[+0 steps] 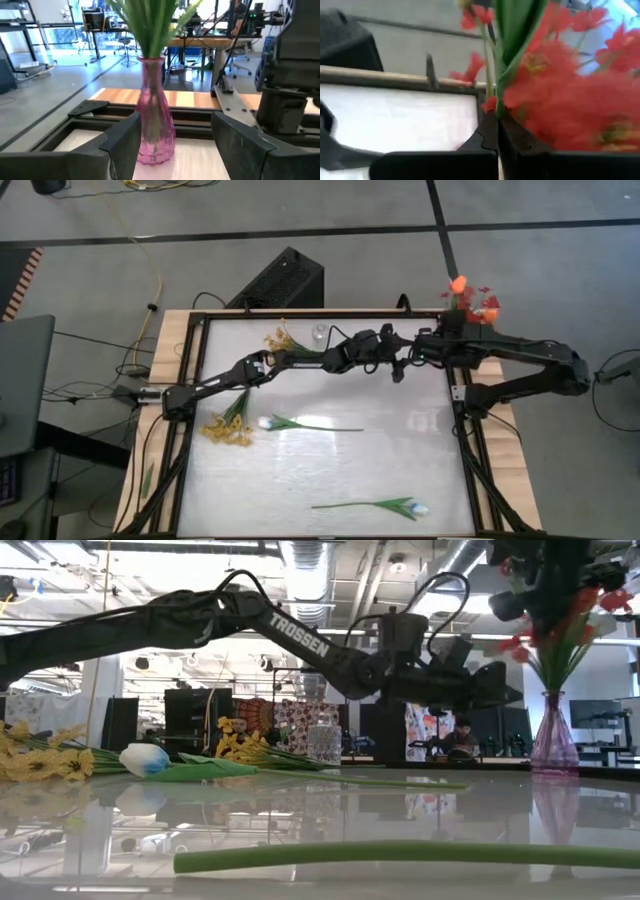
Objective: Sort flowers into vase by color
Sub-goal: Put the orange tulip into the purple vase
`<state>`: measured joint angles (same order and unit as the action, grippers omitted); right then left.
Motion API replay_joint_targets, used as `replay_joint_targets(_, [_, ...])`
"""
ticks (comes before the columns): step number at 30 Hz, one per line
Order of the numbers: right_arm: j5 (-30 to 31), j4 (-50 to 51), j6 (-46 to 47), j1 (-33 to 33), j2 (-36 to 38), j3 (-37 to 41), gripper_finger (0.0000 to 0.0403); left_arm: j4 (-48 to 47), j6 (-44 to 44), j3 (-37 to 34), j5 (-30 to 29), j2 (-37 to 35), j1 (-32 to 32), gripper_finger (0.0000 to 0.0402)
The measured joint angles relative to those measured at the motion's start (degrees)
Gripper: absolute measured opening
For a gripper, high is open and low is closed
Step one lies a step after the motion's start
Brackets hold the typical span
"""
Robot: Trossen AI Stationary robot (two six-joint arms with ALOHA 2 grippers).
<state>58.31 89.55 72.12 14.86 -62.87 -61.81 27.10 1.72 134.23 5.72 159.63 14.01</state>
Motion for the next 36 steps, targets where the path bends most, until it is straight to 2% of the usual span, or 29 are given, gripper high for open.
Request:
replay_joint_targets(8, [-1.6,-0.5,-0.1,2.5,-0.2,1.1,0.0021,-1.3,-0.9,0.0,0.7,0.0,0.0,0.0229])
replay_joint_targets(18, [-1.6,-3.3,-0.2,1.4,-0.2,1.6,0.0021,-3.5,-0.9,0.0,0.9,0.0,0.0,0.0229])
replay_joint_targets(28, [-2.9,-8.6,2.8,0.4,-0.1,10.1,0.0021,-6.9,-1.4,0.0,1.4,0.0,0.2,0.0229])
replay_joint_targets(36, [-4.2,-10.4,2.0,0.4,-0.1,12.4,0.0023,-9.5,-1.6,0.0,1.5,0.0,0.2,0.0229])
